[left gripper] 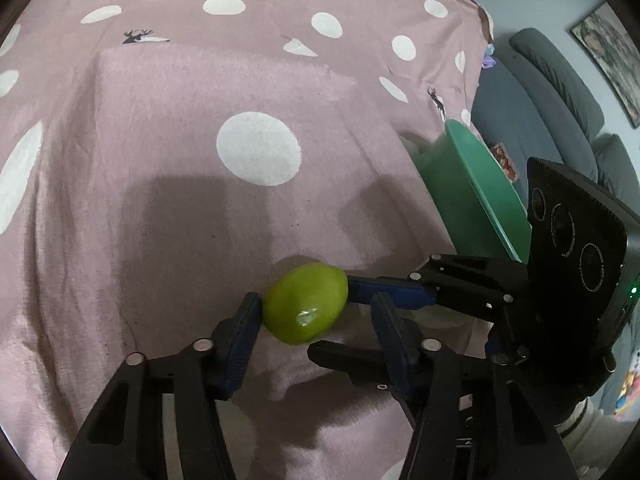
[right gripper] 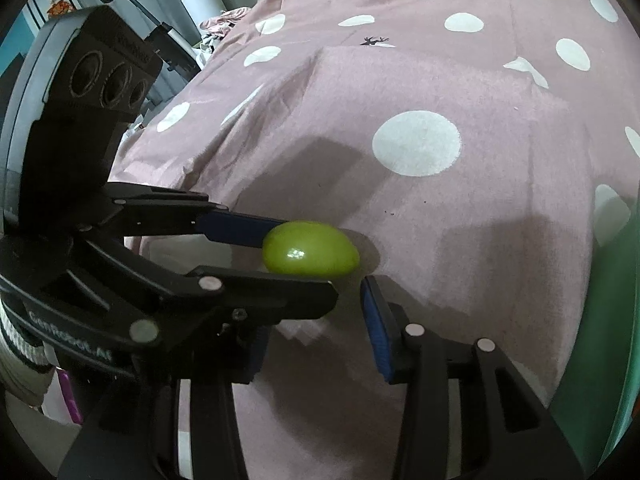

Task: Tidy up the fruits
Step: 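Close both tools around the small green fruit from opposite sides, then carry the small green fruit with both tools over the green bowl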

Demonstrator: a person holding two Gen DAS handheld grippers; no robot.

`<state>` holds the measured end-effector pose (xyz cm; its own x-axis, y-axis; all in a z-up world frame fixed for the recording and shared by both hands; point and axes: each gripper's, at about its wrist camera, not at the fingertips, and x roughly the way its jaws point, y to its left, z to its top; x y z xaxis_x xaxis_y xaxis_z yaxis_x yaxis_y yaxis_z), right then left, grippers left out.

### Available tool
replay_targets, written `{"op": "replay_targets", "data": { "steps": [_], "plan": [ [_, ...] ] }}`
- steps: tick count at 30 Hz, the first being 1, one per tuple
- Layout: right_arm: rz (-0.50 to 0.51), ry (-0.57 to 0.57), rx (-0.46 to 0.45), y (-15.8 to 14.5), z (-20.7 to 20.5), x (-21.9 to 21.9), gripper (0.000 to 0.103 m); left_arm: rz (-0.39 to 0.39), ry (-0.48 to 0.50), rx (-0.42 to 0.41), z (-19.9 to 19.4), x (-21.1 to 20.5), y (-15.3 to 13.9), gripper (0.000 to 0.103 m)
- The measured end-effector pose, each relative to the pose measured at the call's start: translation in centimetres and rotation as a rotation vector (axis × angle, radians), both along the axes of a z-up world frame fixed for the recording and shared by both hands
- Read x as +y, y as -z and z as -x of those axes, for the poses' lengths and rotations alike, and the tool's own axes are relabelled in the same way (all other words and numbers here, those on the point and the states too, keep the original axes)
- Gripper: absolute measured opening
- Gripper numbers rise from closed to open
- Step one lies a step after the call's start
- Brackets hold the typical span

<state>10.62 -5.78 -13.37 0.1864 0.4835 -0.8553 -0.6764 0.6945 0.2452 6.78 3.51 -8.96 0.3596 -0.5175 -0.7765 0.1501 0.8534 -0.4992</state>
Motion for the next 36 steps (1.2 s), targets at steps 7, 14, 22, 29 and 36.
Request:
{"op": "replay_targets", "data": {
  "steps": [7, 14, 22, 29, 36],
  "plan": [
    [-0.003, -0.025, -0.009, 0.1, -0.4, 0.8, 0.045, 0.039, -0.024, 0.013, 0.0, 1.1, 0.3, 0.047],
    [-0.016, -0.035, -0.035, 0.2, -0.3, 1.2, 0.043, 0.04, -0.025, 0.006, -0.1, 1.5, 0.3, 0.046],
    [-0.054, -0.02, -0.072, -0.8, 0.1, 0.9, 0.043, 0.041, -0.018, -0.022, 0.1, 1.6, -0.8, 0.046],
    [-0.087, 0.003, -0.098, -1.9, 1.0, 0.2, 0.043, 0.022, -0.009, -0.048, 0.7, 0.9, -2.3, 0.046],
    [-0.12, 0.03, -0.138, -3.7, 2.1, -1.0, 0.043, 0.003, 0.013, -0.089, 1.4, -0.6, -4.7, 0.046]
  ]
}}
